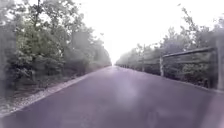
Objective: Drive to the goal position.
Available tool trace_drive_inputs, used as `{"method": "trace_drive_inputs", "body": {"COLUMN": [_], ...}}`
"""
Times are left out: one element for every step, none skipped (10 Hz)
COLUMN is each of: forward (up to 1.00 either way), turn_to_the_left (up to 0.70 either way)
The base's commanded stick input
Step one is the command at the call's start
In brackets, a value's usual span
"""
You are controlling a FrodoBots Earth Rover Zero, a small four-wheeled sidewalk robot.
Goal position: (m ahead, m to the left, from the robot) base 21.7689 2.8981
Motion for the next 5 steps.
{"method": "trace_drive_inputs", "body": {"forward": [1.00, 1.00, 1.00, 1.00, 1.00], "turn_to_the_left": [0.00, 0.00, 0.00, 0.00, 0.00]}}
